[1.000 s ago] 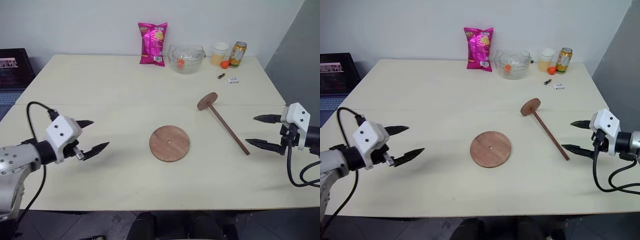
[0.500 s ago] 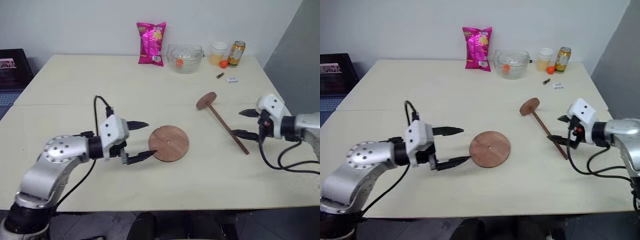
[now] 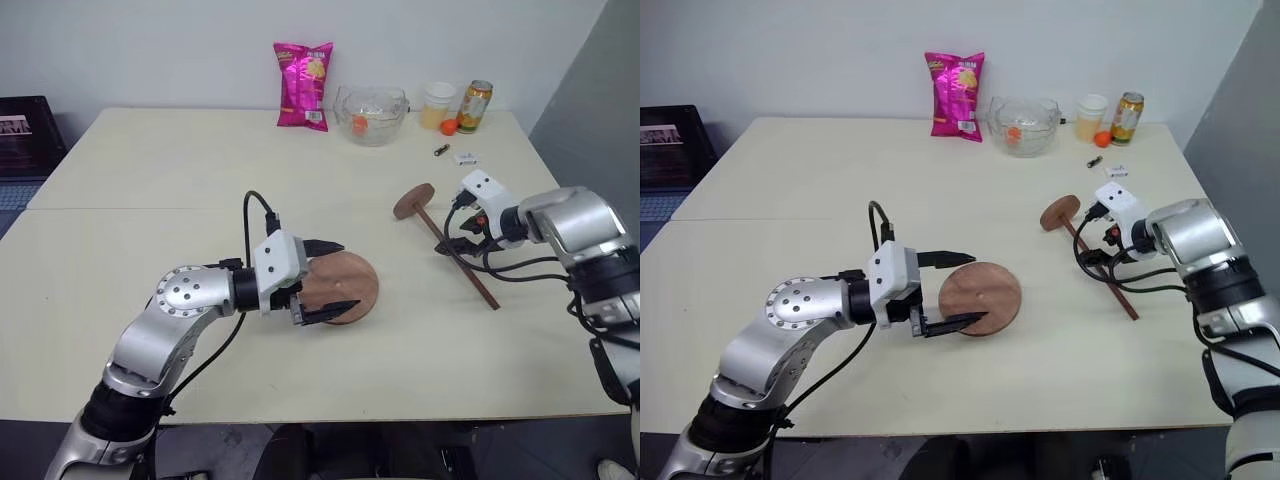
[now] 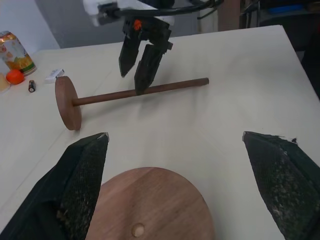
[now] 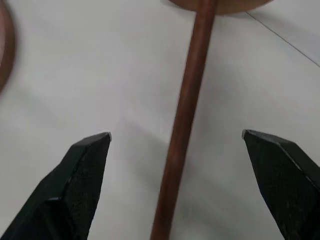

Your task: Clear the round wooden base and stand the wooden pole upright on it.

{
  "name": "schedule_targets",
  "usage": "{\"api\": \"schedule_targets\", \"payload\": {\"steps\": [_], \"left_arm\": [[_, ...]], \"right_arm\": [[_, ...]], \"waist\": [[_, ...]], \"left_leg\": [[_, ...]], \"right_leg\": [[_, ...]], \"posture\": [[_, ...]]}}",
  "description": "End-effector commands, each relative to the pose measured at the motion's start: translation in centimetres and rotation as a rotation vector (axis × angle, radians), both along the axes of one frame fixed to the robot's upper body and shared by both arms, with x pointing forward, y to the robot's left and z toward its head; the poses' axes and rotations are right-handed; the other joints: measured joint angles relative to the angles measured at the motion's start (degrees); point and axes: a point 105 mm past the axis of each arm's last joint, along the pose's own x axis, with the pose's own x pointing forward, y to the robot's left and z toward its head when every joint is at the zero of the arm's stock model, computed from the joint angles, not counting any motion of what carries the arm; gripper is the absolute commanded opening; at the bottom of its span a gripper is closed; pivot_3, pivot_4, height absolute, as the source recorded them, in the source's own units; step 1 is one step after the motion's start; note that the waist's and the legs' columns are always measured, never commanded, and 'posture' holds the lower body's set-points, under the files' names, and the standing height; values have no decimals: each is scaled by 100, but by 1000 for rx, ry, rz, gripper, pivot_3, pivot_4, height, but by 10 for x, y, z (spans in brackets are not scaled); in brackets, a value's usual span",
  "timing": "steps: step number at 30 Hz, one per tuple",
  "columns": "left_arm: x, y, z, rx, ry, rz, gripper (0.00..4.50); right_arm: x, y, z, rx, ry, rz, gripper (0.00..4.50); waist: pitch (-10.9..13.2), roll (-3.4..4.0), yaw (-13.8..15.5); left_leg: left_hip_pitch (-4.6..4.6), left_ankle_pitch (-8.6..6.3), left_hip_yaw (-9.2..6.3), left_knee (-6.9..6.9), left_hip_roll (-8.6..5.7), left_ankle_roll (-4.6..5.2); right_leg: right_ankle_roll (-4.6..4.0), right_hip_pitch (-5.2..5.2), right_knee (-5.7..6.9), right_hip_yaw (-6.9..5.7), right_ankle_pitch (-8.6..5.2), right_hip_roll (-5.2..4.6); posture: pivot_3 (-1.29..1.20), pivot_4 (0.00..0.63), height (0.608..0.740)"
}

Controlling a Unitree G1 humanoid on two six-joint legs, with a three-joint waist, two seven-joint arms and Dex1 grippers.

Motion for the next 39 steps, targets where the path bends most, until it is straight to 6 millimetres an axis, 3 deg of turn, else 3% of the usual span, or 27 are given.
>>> {"api": "schedule_targets", "payload": {"steps": [1,6,13,15,25,29,37,39], "left_arm": [[-1,-8,4,-8,-58,-5,4500],[-2,-12,0,-11,-66,6,4500],[-2,-9,-7,1,-86,49,4500],[-3,-8,-8,-7,-84,59,4500],[-3,-8,-14,-3,-88,65,4500],[-2,-7,-14,2,-92,58,4500],[1,-2,-13,21,-93,53,4500],[1,7,-8,25,-88,54,4500]], "right_arm": [[10,-6,1,-40,25,-7,4427],[15,-4,-2,-56,88,11,4427],[6,3,-8,-50,225,44,4257],[5,2,-8,-64,243,57,3906],[3,2,-6,-62,267,55,1209],[1,5,-6,-10,287,38,358],[0,14,1,78,289,31,217],[2,28,20,190,251,58,217]], "waist": [[0,0,0],[0,1,-4],[0,3,-3],[0,3,-2],[0,4,-2],[0,4,-2],[1,5,-5],[3,8,-11]], "left_leg": [[0,0,1,1,0,0],[0,0,5,0,0,0],[1,0,4,0,0,0],[1,0,3,0,1,-1],[0,1,2,0,0,-1],[0,1,3,0,0,-2],[0,1,3,-1,0,-2],[1,1,3,-1,0,-2]], "right_leg": [[0,0,-1,0,0,0],[0,-3,1,3,0,-1],[0,-4,2,4,0,-1],[-1,-5,4,3,0,-1],[-1,-6,3,3,0,-2],[-1,-6,3,3,0,-2],[-1,-6,3,3,1,-2],[-1,-6,3,3,1,-2]], "posture": [[0,150,740],[0,150,740],[0,150,740],[0,150,740],[0,150,740],[0,150,740],[0,150,740],[0,150,740]]}}
